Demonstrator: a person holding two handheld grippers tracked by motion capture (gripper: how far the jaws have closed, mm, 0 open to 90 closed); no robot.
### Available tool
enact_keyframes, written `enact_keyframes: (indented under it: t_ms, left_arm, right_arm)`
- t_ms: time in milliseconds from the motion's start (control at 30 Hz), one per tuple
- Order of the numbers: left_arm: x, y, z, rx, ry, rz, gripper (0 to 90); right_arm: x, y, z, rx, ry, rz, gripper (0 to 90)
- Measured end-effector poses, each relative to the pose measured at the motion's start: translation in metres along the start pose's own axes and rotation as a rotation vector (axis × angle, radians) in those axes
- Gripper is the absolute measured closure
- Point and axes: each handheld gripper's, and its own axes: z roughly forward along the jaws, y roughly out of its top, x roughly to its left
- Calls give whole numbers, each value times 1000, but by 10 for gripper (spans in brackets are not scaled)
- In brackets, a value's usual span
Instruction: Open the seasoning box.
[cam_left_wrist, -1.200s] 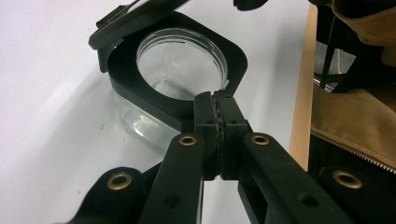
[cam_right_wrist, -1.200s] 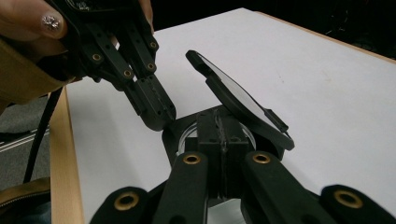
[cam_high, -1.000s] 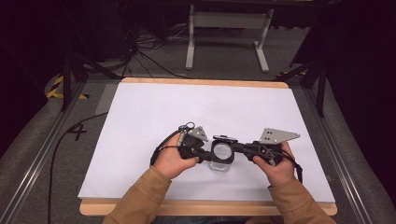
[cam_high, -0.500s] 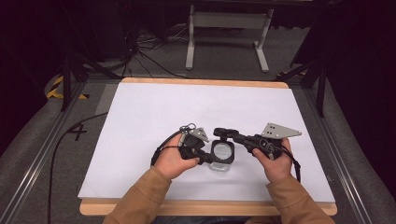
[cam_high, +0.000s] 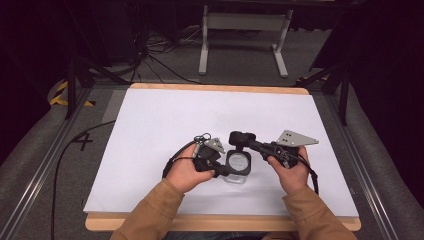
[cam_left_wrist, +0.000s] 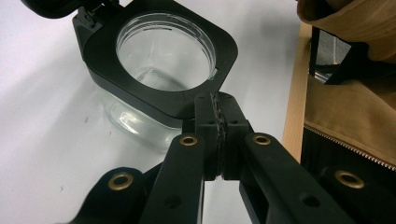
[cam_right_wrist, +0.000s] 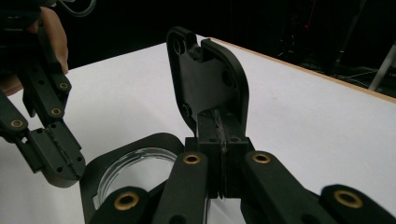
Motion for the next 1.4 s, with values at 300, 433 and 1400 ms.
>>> enact_keyframes:
  t_ms: [300,433,1400]
  left_arm:
    - [-1,0,3,8,-10,5,877]
    - [-1,1,3,13,-14,3,872]
    - [10,-19,-66,-142,96,-84,797]
  right_arm:
    - [-3,-3,4,10,-13,-4,900]
    - [-5,-4,5,12,-20,-4,900]
    - [-8,16,-29,-38,-23,10,837]
